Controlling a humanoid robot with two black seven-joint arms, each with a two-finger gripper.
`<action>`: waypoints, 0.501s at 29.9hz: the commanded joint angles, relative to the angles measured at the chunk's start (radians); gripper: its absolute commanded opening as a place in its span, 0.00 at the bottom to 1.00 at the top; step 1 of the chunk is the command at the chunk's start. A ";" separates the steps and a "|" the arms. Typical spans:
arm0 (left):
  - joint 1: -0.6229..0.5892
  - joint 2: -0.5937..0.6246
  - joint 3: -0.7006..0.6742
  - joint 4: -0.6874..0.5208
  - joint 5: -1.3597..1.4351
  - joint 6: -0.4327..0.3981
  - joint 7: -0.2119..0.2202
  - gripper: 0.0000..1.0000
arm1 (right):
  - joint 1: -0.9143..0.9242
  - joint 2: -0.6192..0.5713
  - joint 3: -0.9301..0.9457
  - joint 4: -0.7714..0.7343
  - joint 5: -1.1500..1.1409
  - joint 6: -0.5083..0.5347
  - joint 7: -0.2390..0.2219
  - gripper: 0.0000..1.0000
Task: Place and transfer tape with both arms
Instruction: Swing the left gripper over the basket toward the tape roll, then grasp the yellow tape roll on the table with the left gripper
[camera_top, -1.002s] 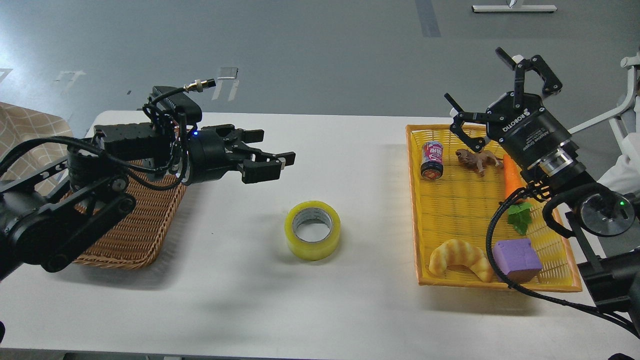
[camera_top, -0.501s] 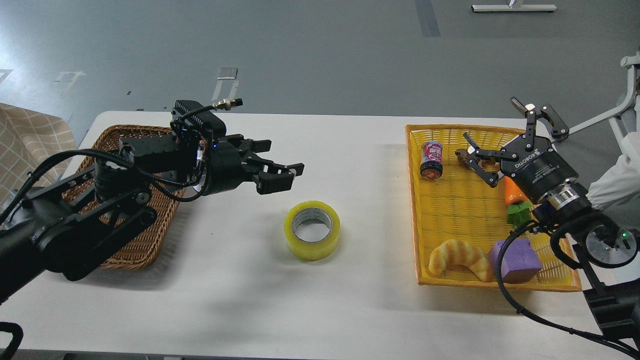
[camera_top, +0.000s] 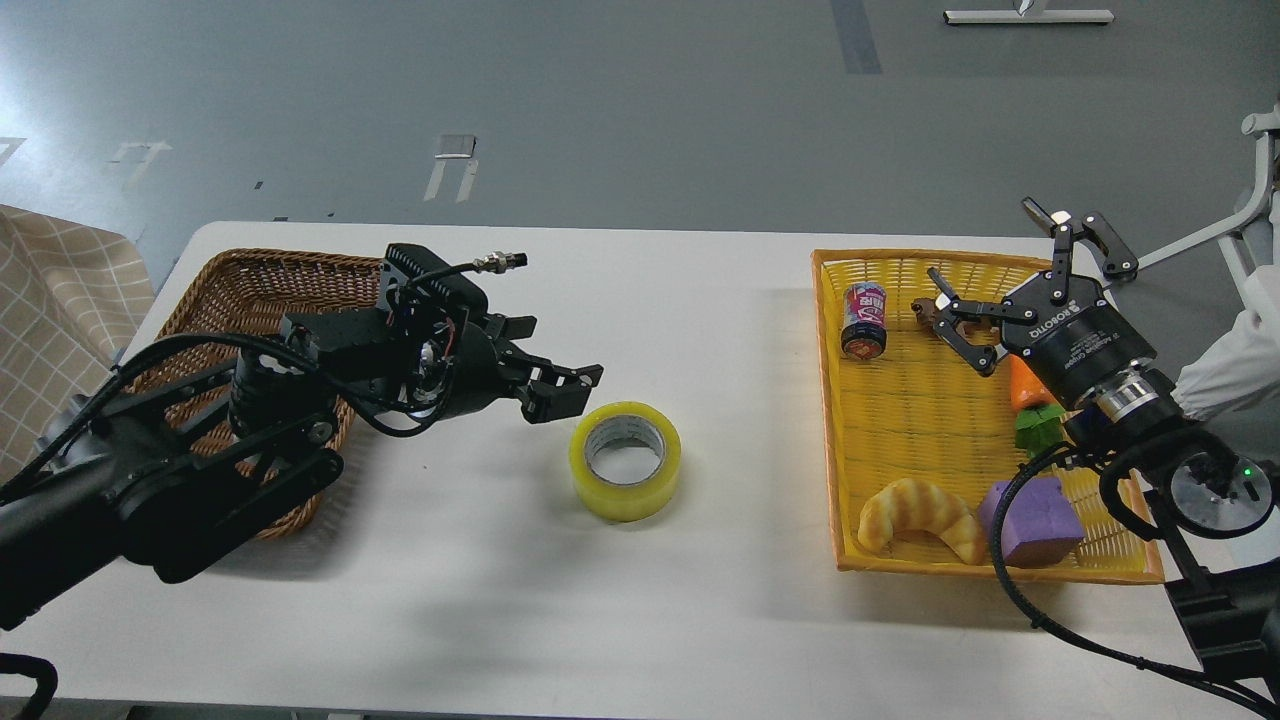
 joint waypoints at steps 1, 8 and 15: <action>-0.002 -0.017 0.001 0.002 0.000 0.000 0.001 0.98 | 0.010 0.002 0.000 0.002 0.000 0.000 0.000 1.00; -0.002 -0.054 0.020 0.057 -0.002 0.000 0.001 0.98 | 0.018 0.002 0.009 0.003 0.000 0.000 0.000 1.00; -0.009 -0.077 0.046 0.081 -0.003 0.000 -0.001 0.98 | 0.015 0.002 0.009 0.000 0.000 0.000 0.000 1.00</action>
